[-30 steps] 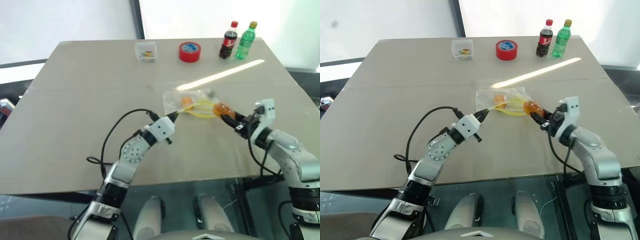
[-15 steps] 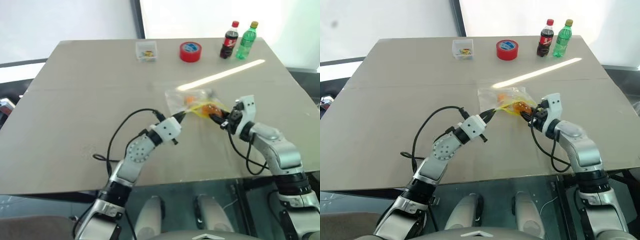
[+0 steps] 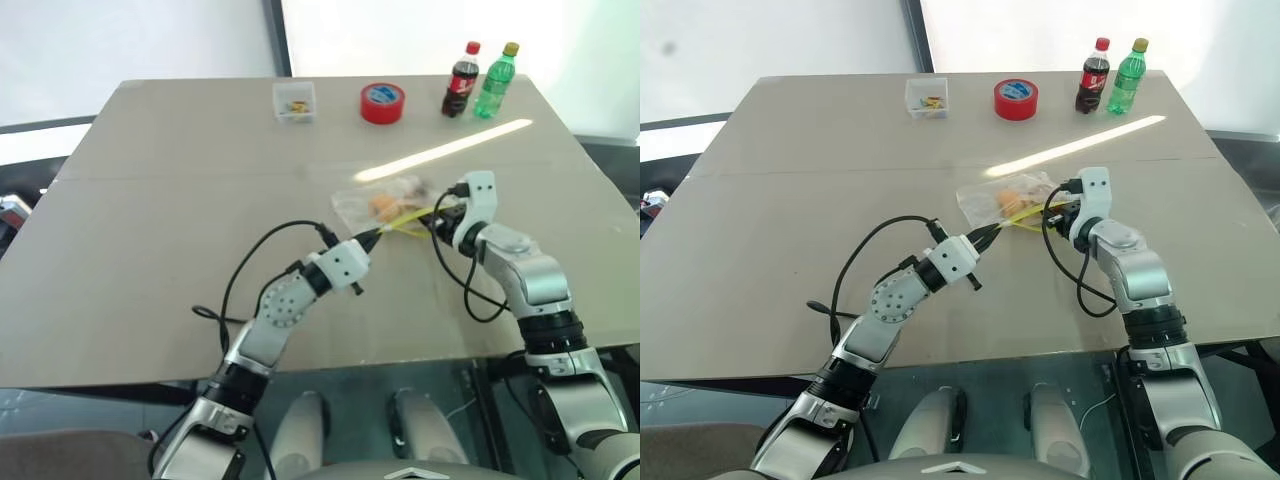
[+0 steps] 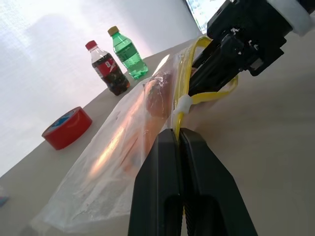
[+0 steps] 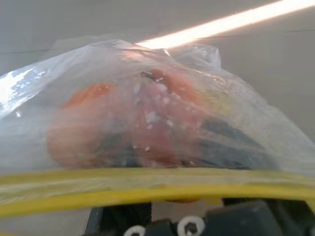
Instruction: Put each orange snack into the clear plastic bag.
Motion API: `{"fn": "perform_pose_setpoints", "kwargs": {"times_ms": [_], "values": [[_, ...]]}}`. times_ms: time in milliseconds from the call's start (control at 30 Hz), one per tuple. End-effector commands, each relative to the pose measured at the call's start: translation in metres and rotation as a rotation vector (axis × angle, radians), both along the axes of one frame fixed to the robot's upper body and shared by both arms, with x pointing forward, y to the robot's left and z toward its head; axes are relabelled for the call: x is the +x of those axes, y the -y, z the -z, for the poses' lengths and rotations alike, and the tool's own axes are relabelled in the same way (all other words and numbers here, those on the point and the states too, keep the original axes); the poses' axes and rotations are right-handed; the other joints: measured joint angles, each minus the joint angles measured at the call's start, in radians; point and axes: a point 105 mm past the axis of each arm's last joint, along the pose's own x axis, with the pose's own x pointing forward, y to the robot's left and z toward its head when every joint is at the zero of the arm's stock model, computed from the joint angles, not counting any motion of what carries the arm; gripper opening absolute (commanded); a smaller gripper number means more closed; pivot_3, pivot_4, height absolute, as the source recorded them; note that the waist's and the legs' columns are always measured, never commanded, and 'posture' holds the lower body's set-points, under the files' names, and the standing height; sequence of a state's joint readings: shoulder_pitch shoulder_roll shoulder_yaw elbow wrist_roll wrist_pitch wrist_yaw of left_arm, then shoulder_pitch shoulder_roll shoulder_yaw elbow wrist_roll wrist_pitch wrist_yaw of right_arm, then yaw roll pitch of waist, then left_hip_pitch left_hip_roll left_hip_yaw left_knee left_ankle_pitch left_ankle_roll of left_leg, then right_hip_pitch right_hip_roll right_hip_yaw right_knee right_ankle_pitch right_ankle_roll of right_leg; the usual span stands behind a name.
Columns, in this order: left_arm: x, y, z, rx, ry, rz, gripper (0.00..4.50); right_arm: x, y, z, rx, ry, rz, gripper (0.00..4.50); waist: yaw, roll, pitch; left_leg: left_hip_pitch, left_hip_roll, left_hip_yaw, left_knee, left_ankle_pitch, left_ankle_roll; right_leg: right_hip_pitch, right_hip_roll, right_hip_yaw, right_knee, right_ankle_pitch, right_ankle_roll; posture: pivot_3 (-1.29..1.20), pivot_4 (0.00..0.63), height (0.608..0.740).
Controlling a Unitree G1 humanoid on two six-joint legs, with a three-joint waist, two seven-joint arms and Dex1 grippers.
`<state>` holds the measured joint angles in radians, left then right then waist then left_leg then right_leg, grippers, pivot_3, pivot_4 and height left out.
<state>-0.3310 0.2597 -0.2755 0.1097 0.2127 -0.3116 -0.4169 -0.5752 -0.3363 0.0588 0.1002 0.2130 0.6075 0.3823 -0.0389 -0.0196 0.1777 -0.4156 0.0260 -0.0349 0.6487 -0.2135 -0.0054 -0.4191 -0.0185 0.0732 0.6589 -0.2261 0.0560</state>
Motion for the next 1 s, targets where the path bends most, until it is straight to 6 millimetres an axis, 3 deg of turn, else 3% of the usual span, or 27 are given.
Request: {"fn": "perform_pose_setpoints", "kwargs": {"times_ms": [33, 67, 500, 667, 800, 900, 1000], "values": [[0.0, -0.002, -0.006, -0.028, 0.016, -0.015, 0.0, -0.013, 0.0, -0.01, -0.088, 0.117, -0.064, 3.45, 0.003, 0.0, 0.0, 0.0, 0.0, 0.0, 0.0, 0.0, 0.0, 0.0, 0.0, 0.0, 0.0, 0.0, 0.0, 0.0, 0.15, 0.74], [0.0, -0.003, -0.005, -0.028, 0.013, -0.017, 0.0, -0.016, -0.001, -0.01, -0.098, 0.129, -0.079, 3.9, 0.002, 0.0, 0.0, 0.0, 0.0, -0.001, 0.0, 0.0, 0.0, 0.0, 0.0, 0.0, 0.0, 0.0, 0.0, 0.0, 0.15, 0.74], [0.003, -0.002, -0.004, -0.03, 0.005, -0.022, 0.0, -0.068, -0.004, -0.018, -0.142, 0.16, -0.245, 3.9, -0.001, 0.0, 0.0, 0.001, 0.0, 0.0, 0.0, 0.0, 0.0, 0.0, 0.0, 0.0, 0.0, -0.002, 0.003, 0.0, 0.15, 0.74], [0.004, -0.003, -0.003, -0.032, 0.001, -0.027, 0.0, -0.073, 0.032, -0.012, -0.254, 0.124, -0.161, 3.9, 0.003, 0.0, 0.0, 0.0, 0.0, 0.0, 0.0, 0.0, 0.0, 0.0, 0.0, 0.0, 0.0, -0.002, 0.003, 0.0, 0.15, 0.74], [0.004, -0.004, -0.004, -0.025, 0.006, -0.027, 0.0, -0.077, 0.05, -0.009, -0.341, 0.093, -0.165, 3.9, 0.003, 0.0, 0.0, 0.0, 0.0, 0.0, 0.0, 0.0, 0.0, 0.001, 0.0, 0.0, 0.0, -0.002, 0.004, 0.0, 0.15, 0.74], [0.004, -0.004, -0.004, -0.028, 0.003, -0.029, 0.0, -0.067, 0.072, 0.0, -0.495, 0.082, -0.112, 3.9, 0.001, 0.0, 0.0, 0.001, 0.0, 0.0, 0.0, 0.0, 0.0, 0.001, 0.0, 0.0, 0.0, -0.002, 0.004, 0.0, 0.15, 0.74], [0.005, -0.003, -0.004, -0.03, 0.002, -0.031, 0.0, -0.051, 0.076, 0.003, -0.571, 0.133, -0.074, 3.9, -0.002, 0.0, 0.0, 0.002, 0.0, 0.0, 0.001, 0.0, 0.0, 0.001, 0.0, 0.0, 0.0, -0.002, 0.004, 0.0, 0.15, 0.74]]}}
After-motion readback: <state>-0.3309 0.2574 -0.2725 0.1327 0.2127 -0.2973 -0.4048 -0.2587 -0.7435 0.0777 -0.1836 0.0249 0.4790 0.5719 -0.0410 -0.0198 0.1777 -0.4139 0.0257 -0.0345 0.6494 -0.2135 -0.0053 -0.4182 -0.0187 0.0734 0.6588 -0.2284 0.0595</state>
